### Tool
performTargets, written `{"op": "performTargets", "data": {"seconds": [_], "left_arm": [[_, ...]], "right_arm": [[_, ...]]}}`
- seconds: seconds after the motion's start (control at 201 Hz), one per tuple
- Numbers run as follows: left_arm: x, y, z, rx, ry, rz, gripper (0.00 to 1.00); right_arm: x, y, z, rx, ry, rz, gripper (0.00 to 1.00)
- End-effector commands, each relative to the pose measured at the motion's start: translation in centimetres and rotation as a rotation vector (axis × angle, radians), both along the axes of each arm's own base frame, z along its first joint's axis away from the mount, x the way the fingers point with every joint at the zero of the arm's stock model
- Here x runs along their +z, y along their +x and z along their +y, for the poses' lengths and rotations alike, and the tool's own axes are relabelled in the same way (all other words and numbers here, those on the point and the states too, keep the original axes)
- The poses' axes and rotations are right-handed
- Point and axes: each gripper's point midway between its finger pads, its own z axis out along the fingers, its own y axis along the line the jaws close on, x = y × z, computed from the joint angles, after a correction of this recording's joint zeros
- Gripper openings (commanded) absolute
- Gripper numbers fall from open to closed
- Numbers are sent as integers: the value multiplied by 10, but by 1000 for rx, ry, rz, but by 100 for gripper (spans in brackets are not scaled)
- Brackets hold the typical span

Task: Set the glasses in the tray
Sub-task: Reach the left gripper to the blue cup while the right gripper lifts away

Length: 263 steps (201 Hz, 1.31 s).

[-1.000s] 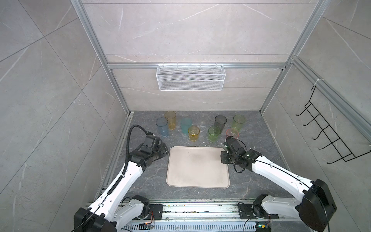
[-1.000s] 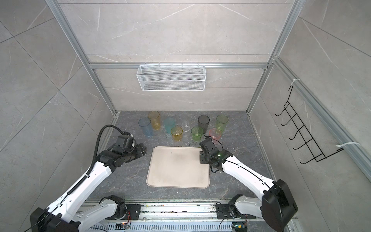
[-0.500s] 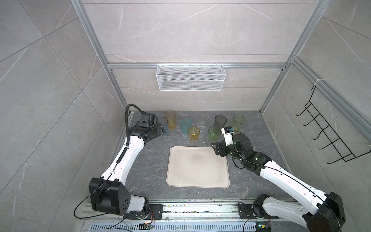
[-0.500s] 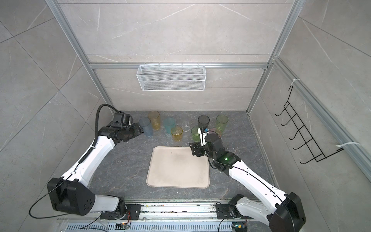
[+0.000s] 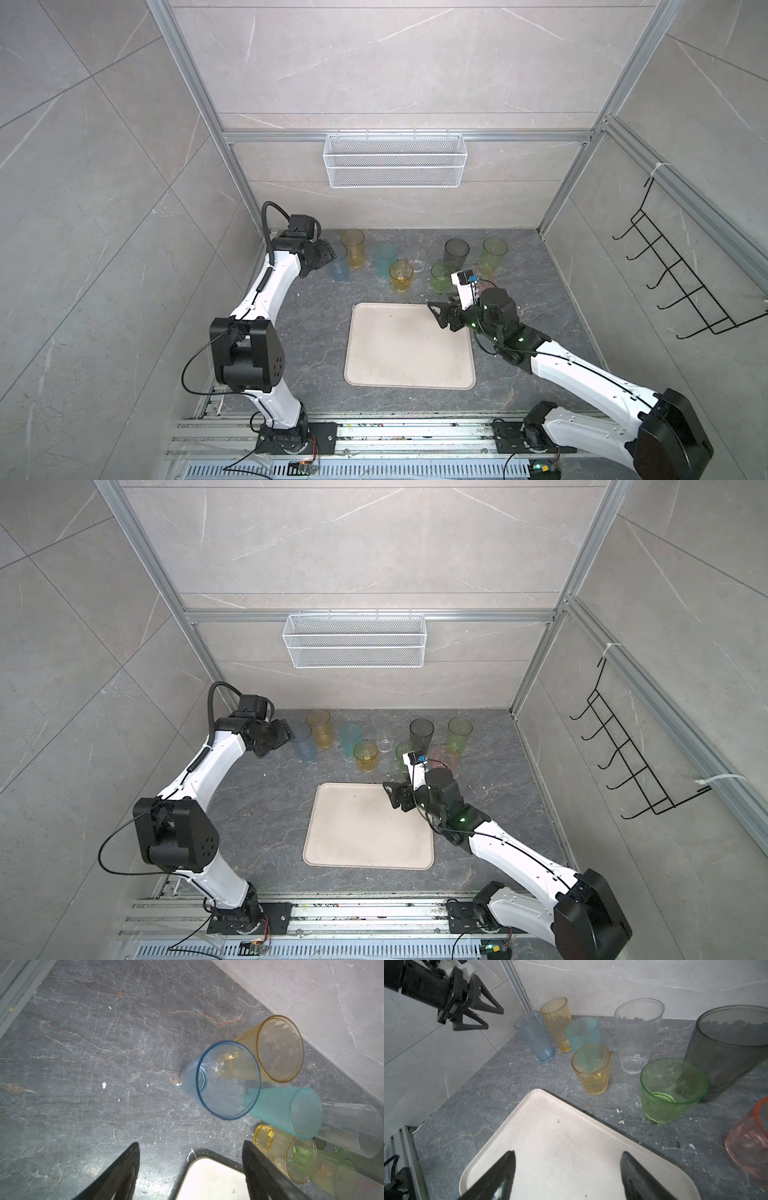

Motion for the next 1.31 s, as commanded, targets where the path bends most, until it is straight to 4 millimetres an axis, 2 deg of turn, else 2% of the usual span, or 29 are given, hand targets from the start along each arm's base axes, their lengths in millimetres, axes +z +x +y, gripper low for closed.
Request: {"op": "performTargets", "data": {"seconds": [0.0,0.139,0.493,0.632,0.762,0.966,1.304], "left_arm": [[6,9,-3,-28,-6,8,76],[-1,22,-3,-36,7,35,74],[-17,45,-4,-46,31,106,62],[-28,46,-4,-47,38,133,53],[-36,45,-4,-55,37,148,44],[-44,42,-1,-61,43,172,34],[-50,44,2,-54,45,174,25]], "right_arm": [[10,4,7,11,45,-55,80],[3,3,18,58,70,-40,80],[-6,7,23,65,61,-27,79],[-11,9,27,72,37,-3,79],[-6,5,26,83,56,-34,79],[-18,11,32,87,28,14,78],[-24,13,35,90,16,23,78]]}}
